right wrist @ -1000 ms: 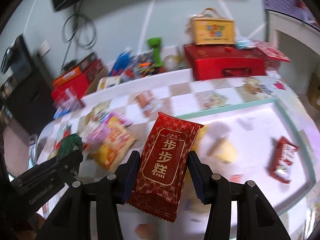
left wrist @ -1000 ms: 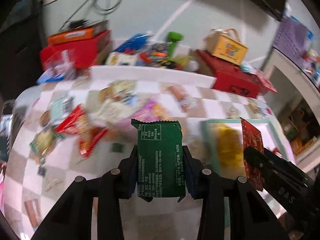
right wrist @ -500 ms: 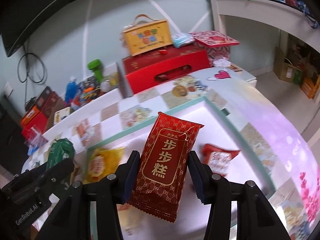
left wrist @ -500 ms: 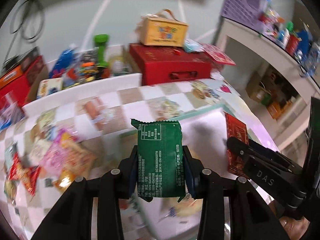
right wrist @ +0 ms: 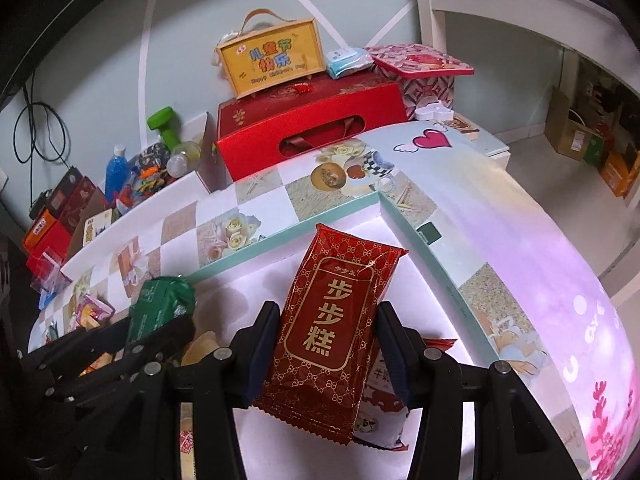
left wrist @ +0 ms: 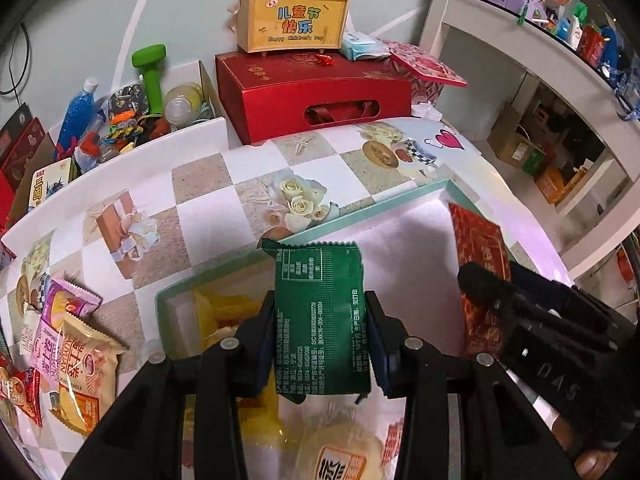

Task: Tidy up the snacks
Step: 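Carry the green pack over the tray with the left tool while the right tool carries the red bag there, then open both tools to drop the green pack and red bag into the tray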

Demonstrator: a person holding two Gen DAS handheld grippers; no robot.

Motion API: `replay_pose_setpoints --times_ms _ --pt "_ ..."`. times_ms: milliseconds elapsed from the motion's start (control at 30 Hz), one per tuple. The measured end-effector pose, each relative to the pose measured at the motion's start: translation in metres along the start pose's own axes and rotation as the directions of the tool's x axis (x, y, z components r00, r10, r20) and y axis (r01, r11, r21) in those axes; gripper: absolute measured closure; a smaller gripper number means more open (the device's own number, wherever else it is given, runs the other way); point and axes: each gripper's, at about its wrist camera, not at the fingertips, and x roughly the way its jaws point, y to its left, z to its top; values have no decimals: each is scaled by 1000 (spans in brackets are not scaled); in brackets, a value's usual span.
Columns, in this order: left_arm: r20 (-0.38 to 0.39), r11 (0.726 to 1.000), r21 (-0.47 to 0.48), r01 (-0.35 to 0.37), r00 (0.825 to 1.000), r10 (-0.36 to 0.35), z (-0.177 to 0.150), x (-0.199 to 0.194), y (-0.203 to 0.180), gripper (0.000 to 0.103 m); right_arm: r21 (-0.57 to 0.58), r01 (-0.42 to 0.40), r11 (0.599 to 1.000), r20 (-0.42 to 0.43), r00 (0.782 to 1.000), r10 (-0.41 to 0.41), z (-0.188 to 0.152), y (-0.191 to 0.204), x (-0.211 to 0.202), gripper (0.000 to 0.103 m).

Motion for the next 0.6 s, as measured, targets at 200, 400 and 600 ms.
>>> replay_pose_setpoints --times_ms 200,400,600 --pt "10 999 -33 3 1000 -3 -2 -14 6 42 2 8 1000 4 1000 -8 1 1 -3 49" --pt "21 996 -83 -18 1000 20 -9 -32 18 34 -12 21 1000 7 1000 -21 -1 7 -13 44" --pt "-9 966 -156 -208 978 209 -21 -34 45 9 -21 81 997 -38 996 -81 -12 7 -7 22"
